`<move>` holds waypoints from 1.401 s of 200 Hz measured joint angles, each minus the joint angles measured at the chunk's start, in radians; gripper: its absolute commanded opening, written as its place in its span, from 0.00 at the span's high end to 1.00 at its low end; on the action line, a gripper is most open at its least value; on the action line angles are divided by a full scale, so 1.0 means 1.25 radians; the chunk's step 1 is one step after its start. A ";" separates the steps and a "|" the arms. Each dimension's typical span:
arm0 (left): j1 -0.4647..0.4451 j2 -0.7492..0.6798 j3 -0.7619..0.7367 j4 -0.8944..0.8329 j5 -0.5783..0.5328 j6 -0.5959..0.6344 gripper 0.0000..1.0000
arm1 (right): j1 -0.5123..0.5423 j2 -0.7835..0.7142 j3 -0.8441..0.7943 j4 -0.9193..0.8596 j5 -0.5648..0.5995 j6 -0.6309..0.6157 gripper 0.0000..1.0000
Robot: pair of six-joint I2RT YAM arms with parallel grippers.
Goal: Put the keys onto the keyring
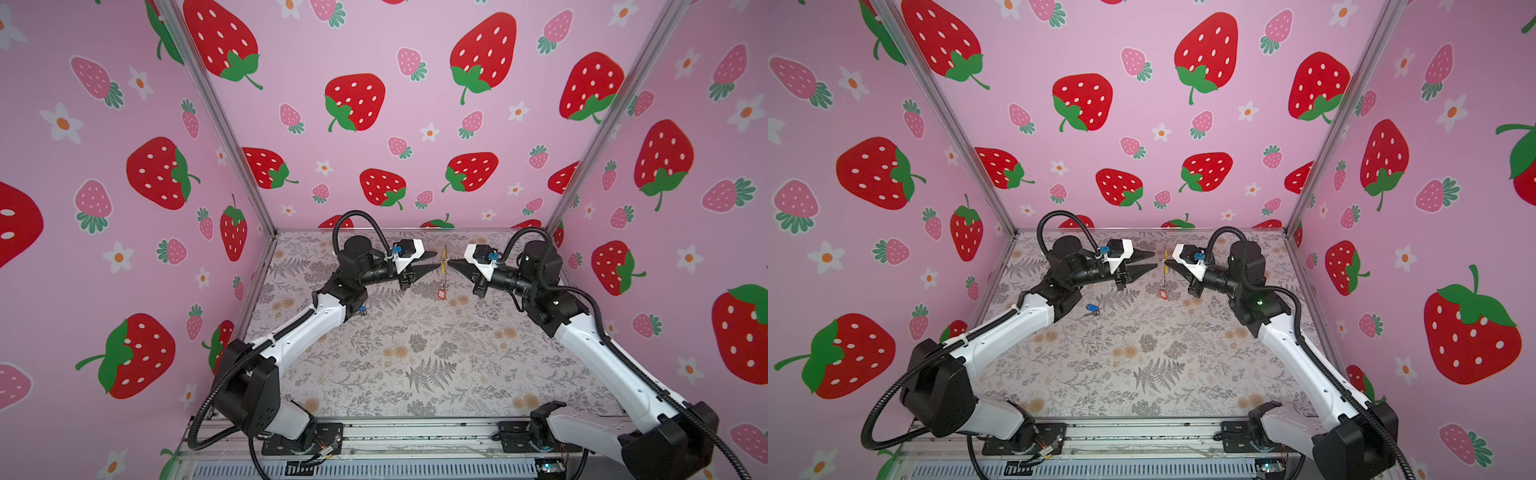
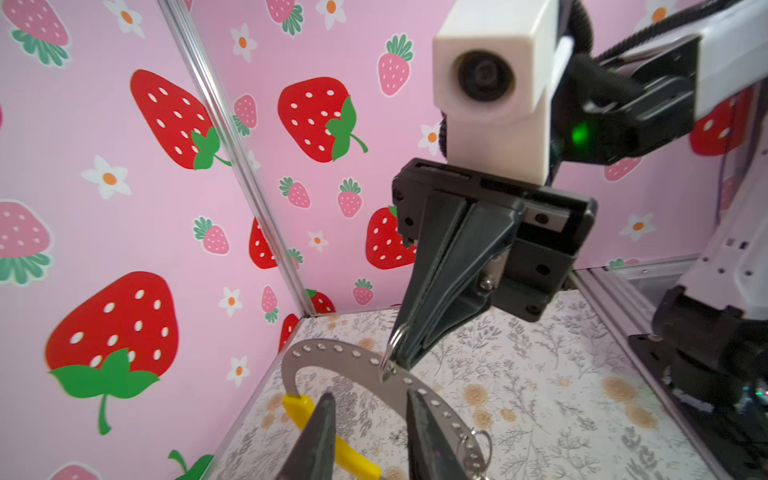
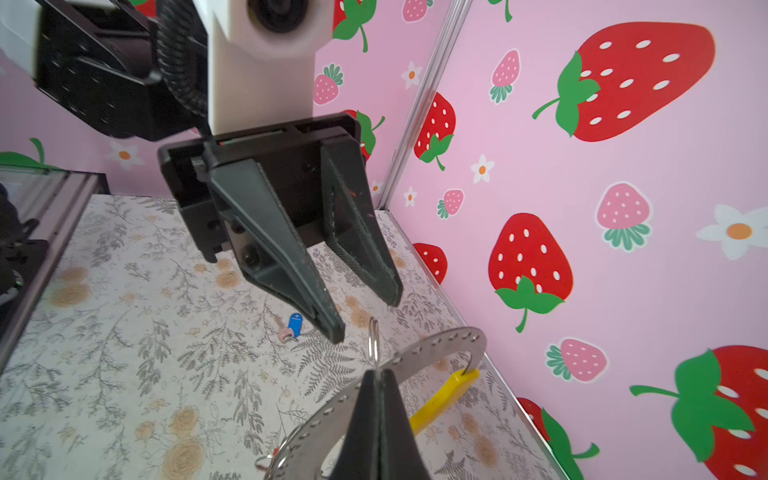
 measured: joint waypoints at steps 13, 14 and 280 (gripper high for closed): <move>-0.014 -0.017 -0.001 -0.027 -0.049 0.042 0.68 | 0.008 -0.007 -0.007 -0.002 0.035 -0.024 1.00; -0.015 -0.018 -0.001 -0.029 -0.052 0.044 0.68 | 0.009 -0.007 -0.007 -0.002 0.037 -0.025 1.00; -0.137 -0.024 -0.016 -0.126 -0.432 0.323 0.80 | 0.127 -0.011 0.007 -0.074 0.323 -0.150 1.00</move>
